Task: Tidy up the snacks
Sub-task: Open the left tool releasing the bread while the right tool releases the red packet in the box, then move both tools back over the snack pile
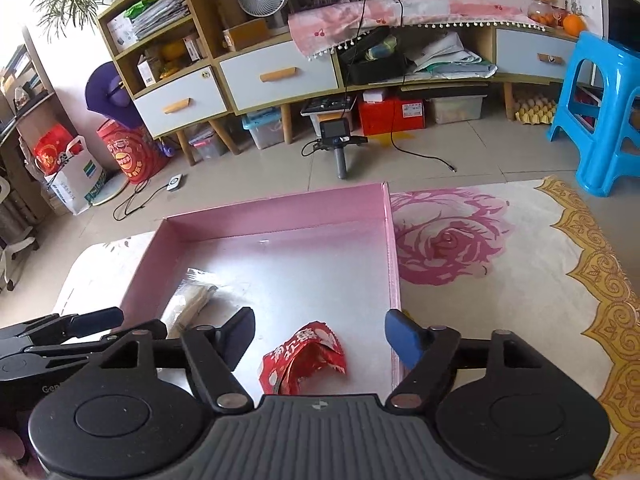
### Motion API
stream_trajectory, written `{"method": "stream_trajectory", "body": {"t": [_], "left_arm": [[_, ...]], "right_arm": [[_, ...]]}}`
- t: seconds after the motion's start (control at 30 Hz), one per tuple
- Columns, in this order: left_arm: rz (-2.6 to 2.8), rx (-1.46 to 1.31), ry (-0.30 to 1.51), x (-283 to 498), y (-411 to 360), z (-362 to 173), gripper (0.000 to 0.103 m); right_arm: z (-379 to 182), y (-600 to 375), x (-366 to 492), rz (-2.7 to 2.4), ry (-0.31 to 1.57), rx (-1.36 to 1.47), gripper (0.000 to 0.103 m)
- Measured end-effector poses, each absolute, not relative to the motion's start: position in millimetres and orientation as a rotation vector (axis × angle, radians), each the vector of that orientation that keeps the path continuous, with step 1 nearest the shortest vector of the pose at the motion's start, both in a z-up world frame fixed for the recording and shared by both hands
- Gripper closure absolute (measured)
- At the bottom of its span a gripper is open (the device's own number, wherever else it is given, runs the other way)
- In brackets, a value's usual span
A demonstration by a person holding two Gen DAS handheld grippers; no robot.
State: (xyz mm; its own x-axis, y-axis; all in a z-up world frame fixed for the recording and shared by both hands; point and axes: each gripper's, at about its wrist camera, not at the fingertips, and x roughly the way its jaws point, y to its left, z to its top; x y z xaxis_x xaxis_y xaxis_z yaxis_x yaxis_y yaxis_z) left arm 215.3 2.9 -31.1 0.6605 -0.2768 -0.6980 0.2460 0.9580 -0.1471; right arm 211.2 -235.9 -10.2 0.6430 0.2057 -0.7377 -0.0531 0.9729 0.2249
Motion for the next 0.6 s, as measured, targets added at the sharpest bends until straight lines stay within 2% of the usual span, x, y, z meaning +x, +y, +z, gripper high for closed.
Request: {"method": "stream_trajectory", "body": {"t": [0.1, 0.6], "left_arm": [[-0.302, -0.043, 0.793, 206.8, 5.2, -26.7, 0.023], [-0.257, -0.021, 0.857, 155.9, 27.8, -19.3, 0.013]], "right_arm": [[-4.0, -238.2, 202.8, 0.156, 0.849, 0.186, 0.031], [11.2, -246.7, 152.3, 0.195, 0.821, 0.192, 0.02]]}}
